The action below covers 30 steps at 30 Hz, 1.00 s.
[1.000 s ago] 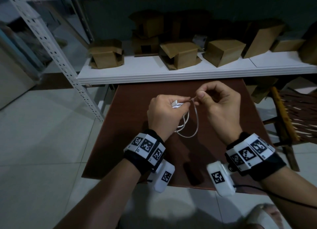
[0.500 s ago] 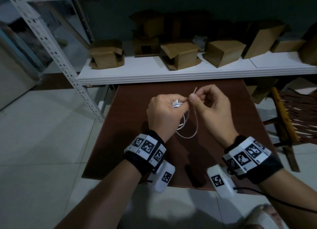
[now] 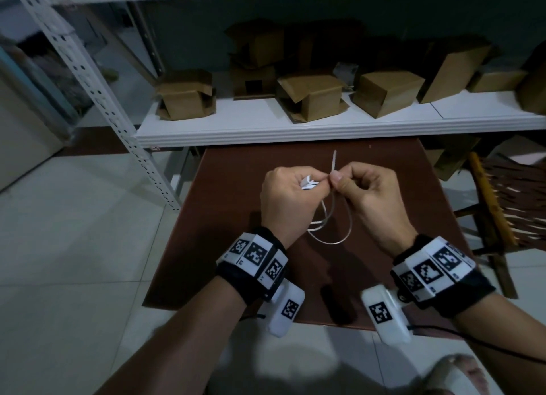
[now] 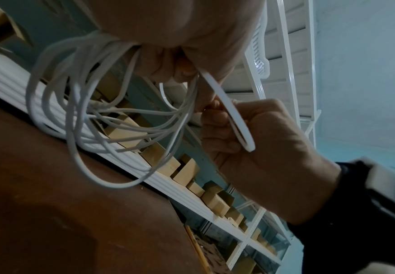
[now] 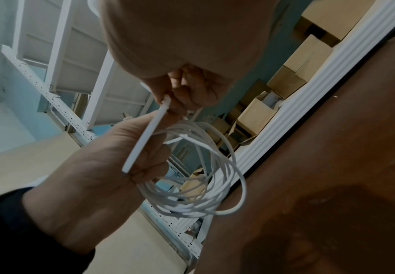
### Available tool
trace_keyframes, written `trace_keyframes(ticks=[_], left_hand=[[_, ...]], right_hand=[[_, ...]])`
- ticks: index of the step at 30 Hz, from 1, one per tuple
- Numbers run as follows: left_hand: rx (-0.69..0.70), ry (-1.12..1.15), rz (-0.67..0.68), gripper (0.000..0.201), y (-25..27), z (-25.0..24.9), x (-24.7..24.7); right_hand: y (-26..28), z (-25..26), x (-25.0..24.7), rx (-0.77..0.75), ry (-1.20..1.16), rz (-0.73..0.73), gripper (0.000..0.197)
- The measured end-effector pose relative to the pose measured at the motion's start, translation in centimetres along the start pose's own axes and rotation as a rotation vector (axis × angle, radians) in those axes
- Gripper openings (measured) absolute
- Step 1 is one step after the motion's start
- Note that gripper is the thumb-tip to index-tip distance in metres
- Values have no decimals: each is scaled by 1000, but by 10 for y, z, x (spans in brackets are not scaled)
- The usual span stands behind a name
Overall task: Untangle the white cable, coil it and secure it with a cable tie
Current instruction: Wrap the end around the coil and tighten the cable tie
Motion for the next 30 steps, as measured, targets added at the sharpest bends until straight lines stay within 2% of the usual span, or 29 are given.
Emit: trace_keyframes(ticks=[2,5,8,10,13,17,20,30], left_hand=[[-10,27,8,10,-2,0,-2],[-6,24,33,8,-5,2,-4],[-20,52,79,12,-4,3,-1],[-22,52,93,16,-3,4,2],[-49,148,120,9,-3,4,7],[-87,276,136,24,-3,6,11],[-76,268,136,28,-3,8,12],[-61,190,96,24,-4,12,16]], right_hand=[[-3,5,-2,-33,43,4,27],[-5,14,-5,-106,72,-9,10],[-4,21,-7,-195,51,13,23],[-5,24,-10,-221,28,-24,16],[-7,22,-17,-214,16,-123,10],[-8,22,-21,-223,-7,-169,12],[-9,22,-21,-220,-35,-157,13],[-8,16,-19,-242,85,-124,12]])
Point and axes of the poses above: each hand's wrist, its own y-axis away from the middle knuckle, its own x-axis out of the palm, z = x × y, the point moved 6 cm from there along -y, towards the middle knuckle, and after that the axes turned 9 degrees about -y, right-handed, at the moved point
